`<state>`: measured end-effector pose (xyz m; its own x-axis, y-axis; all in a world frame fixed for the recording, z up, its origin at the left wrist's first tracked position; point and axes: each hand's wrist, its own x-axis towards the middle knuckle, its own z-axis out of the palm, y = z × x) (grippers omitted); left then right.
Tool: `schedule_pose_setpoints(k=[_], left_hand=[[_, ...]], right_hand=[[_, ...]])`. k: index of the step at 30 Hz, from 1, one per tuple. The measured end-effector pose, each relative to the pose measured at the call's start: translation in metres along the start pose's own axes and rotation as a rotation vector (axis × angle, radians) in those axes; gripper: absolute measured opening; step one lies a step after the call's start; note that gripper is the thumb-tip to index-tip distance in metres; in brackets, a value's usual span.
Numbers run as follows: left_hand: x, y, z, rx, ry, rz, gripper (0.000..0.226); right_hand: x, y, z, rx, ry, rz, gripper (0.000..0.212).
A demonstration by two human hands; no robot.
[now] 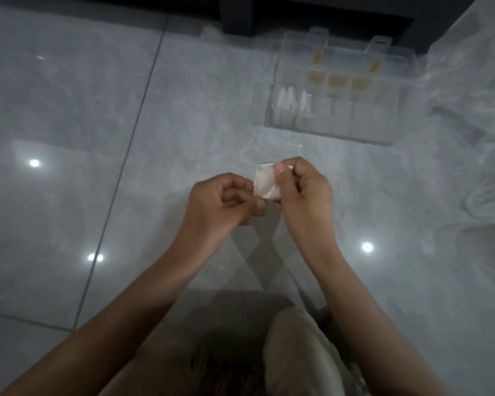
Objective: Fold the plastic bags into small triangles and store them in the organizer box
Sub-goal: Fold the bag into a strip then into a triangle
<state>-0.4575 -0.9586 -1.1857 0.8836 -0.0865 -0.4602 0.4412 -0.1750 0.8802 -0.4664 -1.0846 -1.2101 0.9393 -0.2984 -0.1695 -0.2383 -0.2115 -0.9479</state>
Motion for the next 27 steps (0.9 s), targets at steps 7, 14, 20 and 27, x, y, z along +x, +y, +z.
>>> schedule_pose_setpoints(k=[7,14,20,27], left_hand=[[0.008,0.009,0.006,0.016,0.007,0.043,0.023],[0.014,0.0,0.009,0.327,0.095,0.399,0.019],[0.015,0.001,0.006,0.446,0.14,0.514,0.021],[0.008,0.013,0.007,0.144,-0.03,0.271,0.02]], right_hand=[[-0.006,-0.004,0.003,-0.094,0.013,-0.228,0.014],[-0.011,-0.008,0.009,0.013,0.052,-0.213,0.015],[-0.008,-0.014,0.006,0.128,0.028,-0.169,0.026],[-0.008,-0.015,0.006,0.126,0.019,-0.197,0.018]])
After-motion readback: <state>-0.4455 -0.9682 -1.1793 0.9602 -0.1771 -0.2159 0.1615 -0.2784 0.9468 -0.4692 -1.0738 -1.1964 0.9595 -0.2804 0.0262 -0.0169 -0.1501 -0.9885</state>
